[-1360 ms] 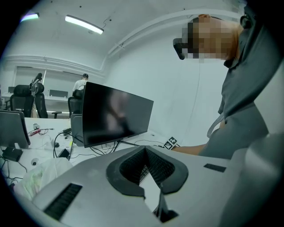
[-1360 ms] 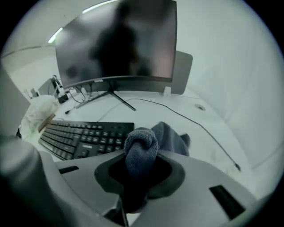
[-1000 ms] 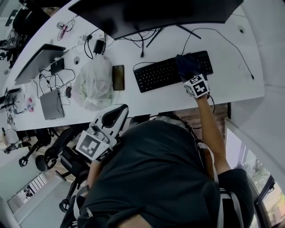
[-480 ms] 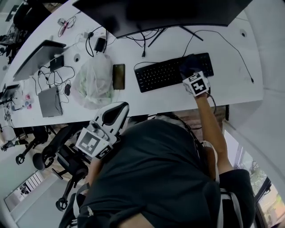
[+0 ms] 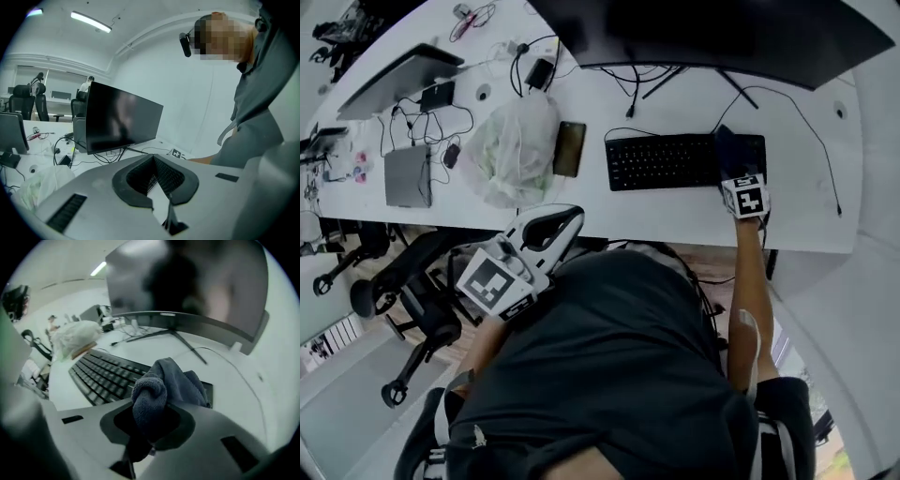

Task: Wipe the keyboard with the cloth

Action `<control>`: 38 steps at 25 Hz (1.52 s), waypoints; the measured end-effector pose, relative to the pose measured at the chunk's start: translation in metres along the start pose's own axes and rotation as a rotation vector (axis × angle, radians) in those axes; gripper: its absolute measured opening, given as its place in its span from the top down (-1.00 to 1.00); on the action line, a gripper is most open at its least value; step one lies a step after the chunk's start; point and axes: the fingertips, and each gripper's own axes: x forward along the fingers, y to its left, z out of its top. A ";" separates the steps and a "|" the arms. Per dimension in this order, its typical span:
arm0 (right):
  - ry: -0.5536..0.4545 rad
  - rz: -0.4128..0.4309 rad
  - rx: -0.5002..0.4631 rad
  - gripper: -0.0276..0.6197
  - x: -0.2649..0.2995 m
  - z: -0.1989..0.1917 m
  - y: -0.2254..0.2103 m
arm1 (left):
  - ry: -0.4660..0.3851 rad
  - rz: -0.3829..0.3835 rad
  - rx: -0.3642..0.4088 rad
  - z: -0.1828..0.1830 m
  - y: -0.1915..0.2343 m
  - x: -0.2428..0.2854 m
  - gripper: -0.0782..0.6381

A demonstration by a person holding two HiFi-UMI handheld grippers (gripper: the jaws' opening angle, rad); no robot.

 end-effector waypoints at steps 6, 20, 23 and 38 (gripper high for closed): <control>-0.083 0.066 -0.119 0.72 0.009 0.066 0.065 | -0.005 -0.016 0.008 -0.006 0.002 0.004 0.77; 0.056 0.089 -0.131 0.73 0.015 0.019 0.054 | -0.044 0.265 -0.002 -0.013 0.091 -0.074 0.77; 0.103 -0.067 -0.075 0.73 -0.005 0.019 0.008 | -0.078 0.300 0.003 -0.022 0.109 -0.092 0.77; 0.022 0.284 -0.297 0.74 0.038 0.061 0.150 | -0.085 0.288 -0.058 -0.037 0.102 -0.089 0.77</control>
